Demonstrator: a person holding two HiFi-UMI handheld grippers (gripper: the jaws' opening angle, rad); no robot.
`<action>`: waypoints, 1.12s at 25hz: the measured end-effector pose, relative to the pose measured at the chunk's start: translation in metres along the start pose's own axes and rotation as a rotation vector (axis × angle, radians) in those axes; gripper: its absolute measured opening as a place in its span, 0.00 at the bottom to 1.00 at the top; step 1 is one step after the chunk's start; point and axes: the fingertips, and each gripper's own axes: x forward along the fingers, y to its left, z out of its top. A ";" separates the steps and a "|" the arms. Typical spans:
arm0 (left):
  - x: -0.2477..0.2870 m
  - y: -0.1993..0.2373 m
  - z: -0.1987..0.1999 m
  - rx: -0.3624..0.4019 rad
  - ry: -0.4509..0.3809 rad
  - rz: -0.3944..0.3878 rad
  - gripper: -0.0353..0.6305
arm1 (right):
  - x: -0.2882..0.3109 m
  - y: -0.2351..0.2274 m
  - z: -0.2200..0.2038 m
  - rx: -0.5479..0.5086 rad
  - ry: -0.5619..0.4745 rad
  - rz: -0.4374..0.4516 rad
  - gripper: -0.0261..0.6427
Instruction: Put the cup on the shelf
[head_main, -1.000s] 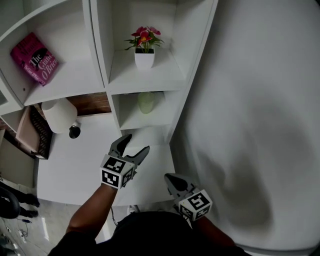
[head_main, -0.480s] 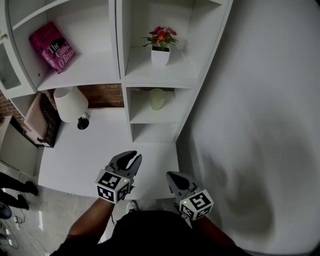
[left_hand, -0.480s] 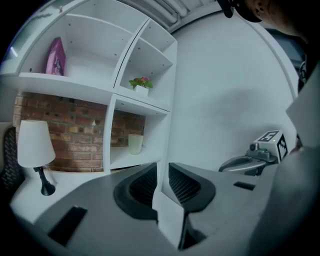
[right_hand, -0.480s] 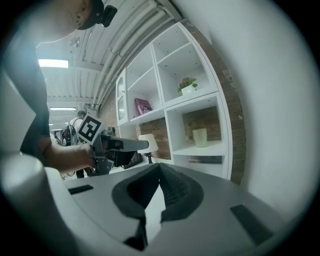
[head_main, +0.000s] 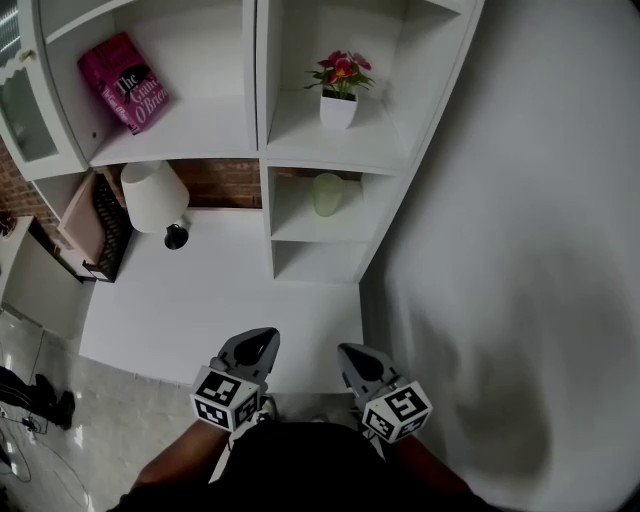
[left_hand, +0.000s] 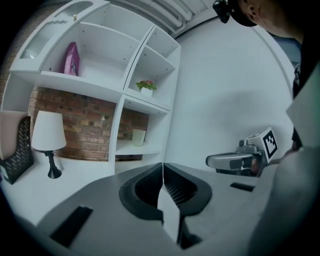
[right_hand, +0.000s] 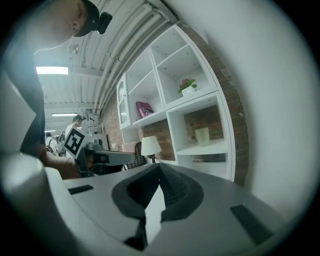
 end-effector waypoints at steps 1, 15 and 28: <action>-0.001 -0.003 -0.002 -0.004 0.003 0.000 0.07 | -0.001 0.000 -0.001 0.001 0.000 0.001 0.04; -0.014 -0.028 -0.020 -0.017 0.033 -0.012 0.06 | -0.011 -0.002 -0.022 0.032 0.037 0.000 0.04; -0.016 -0.042 -0.020 -0.024 0.036 -0.009 0.06 | -0.015 -0.003 -0.029 0.044 0.070 0.018 0.04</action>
